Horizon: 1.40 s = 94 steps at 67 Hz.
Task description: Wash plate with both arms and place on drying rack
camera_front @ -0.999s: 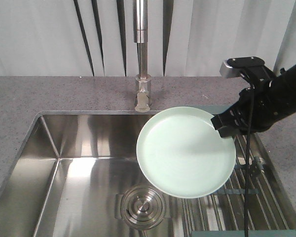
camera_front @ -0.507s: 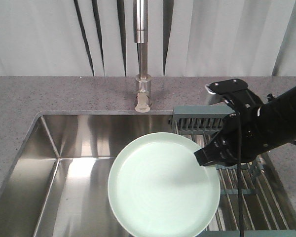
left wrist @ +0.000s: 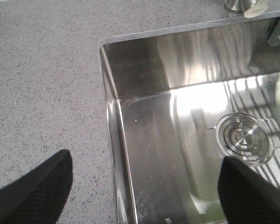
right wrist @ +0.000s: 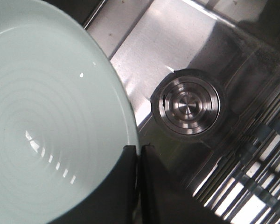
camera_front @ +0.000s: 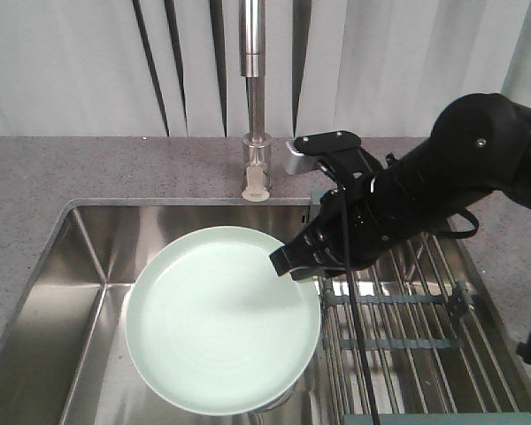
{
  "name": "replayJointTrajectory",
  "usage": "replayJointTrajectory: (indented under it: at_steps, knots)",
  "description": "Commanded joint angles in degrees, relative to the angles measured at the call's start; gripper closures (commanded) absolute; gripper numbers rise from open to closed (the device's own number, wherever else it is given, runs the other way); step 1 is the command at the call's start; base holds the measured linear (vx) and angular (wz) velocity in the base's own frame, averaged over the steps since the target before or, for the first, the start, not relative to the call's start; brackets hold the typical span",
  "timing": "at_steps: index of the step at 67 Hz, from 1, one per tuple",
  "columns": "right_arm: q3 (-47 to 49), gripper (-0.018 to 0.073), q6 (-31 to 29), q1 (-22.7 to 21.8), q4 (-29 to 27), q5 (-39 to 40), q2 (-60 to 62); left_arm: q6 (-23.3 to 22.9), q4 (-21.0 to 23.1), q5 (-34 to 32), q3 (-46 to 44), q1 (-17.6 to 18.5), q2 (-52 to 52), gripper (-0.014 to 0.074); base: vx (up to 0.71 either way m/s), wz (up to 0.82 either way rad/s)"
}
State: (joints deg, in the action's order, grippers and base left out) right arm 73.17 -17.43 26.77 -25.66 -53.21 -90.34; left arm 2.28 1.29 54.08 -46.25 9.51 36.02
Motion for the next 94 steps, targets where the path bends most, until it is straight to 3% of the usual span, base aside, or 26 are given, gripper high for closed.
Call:
replayJointTrajectory:
  at_steps: [1,25,44,65,94]
  knots:
    - [5.28,0.0561,-0.20,-0.35,-0.90,2.13,-0.67,-0.65,0.13,-3.05,-1.51,-0.06,0.23,0.0011,0.00,0.00]
    - [16.58,0.0561,-1.71,-5.62,-0.77,-0.52,-8.17,-0.65,0.13,-3.05,-1.51,-0.06,0.23,0.0011,0.00,0.00]
    - [17.65,0.0561,-2.16,-12.37,-1.11,-1.70,-8.20,-0.65,0.13,-3.05,-1.51,-0.06,0.23,0.0011,0.00,0.00]
    - [7.81,0.0561,-4.03,-16.39,-1.35,2.02,-1.28,-0.65,0.13,-3.05,-1.51,-0.06,0.23,0.0011,0.00,0.00]
    - [-6.61,0.0561,-4.16,-16.08,-2.27,5.14,7.93,-0.65,0.13,-3.05,-1.51,-0.06,0.23,0.0011,0.00,0.00]
